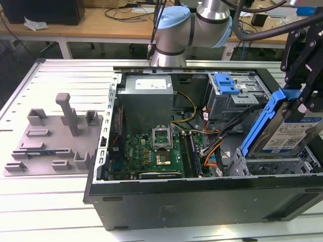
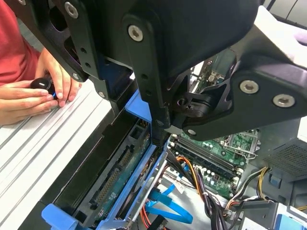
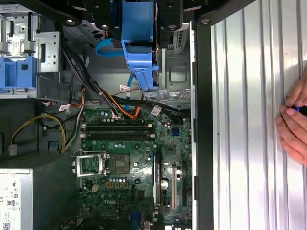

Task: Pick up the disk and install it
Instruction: 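Insert the disk into the insertion slot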

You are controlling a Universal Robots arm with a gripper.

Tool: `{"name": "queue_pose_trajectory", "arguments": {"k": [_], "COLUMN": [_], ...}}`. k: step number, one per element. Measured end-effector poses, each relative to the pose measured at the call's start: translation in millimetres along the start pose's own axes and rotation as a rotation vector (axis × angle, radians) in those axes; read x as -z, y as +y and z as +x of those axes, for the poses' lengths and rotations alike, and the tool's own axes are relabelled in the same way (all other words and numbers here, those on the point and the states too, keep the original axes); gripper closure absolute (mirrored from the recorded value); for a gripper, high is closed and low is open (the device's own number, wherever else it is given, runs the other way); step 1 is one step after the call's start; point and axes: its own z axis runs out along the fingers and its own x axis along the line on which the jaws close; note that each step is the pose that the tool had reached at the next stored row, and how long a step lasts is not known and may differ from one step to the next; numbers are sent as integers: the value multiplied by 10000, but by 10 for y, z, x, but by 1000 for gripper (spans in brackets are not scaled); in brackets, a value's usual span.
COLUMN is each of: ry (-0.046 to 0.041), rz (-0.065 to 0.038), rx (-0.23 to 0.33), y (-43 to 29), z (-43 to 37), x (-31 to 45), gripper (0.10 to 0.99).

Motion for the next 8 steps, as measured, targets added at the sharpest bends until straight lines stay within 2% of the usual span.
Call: {"name": "queue_pose_trajectory", "arguments": {"k": [8], "ry": [0], "rz": [-1], "rx": [0], "y": [1], "z": [6], "x": [-102], "gripper": [718]}}
